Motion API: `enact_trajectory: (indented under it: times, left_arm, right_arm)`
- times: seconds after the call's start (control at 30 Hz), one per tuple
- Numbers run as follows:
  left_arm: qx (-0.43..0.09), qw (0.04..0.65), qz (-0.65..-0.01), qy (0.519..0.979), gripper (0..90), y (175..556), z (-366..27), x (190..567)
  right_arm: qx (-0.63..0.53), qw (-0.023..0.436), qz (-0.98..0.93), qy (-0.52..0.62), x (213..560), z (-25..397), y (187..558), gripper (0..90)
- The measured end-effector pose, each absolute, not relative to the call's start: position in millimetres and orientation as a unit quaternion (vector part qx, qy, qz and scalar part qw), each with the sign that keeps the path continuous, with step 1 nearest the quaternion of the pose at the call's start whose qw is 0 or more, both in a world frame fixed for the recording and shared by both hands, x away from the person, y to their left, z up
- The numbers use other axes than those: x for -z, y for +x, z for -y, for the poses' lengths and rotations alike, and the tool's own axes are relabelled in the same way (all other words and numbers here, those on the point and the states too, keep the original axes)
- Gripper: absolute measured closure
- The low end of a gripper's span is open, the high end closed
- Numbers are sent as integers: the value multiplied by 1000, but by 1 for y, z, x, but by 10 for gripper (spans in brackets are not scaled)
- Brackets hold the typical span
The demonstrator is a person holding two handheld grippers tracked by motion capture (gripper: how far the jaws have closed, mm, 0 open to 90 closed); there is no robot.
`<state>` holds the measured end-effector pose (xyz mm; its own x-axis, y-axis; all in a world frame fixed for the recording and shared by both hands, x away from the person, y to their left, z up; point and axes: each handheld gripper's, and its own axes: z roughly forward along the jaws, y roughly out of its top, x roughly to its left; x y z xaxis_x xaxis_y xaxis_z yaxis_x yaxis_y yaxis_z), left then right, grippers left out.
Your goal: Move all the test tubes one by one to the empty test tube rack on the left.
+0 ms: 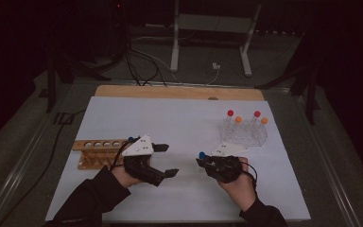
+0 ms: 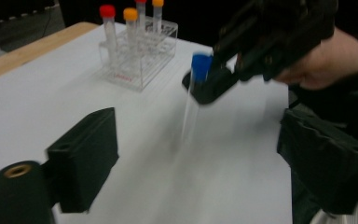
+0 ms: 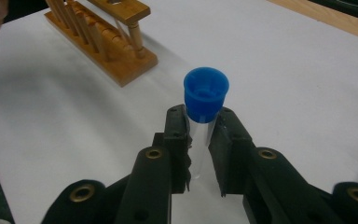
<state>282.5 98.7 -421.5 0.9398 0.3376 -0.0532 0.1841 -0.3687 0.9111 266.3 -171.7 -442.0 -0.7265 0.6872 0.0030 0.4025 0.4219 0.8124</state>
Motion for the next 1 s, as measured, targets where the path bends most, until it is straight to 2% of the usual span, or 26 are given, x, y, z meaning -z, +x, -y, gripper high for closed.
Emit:
enact_trajectory:
  times: [0.1,0.2,0.37,0.4,0.57,1.0]
  left_arm:
    - [-76,539,-149,826,185,286,-87,417]
    - [-75,541,-143,826,246,290,-76,414]
    - [-81,539,-132,828,407,294,-59,414]
    - [-79,538,-130,829,407,294,-56,414]
    - [-78,534,-122,833,547,298,-46,418]
    - [-85,523,-104,842,758,301,-33,422]
  right_arm:
    - [-425,166,-828,326,442,170,266,772]
    - [-426,164,-828,324,442,169,264,772]
    - [-429,165,-830,317,441,167,263,772]
    - [-429,165,-830,317,441,167,263,772]
    - [-431,163,-829,316,440,166,263,772]
    - [-433,165,-828,316,438,167,262,772]
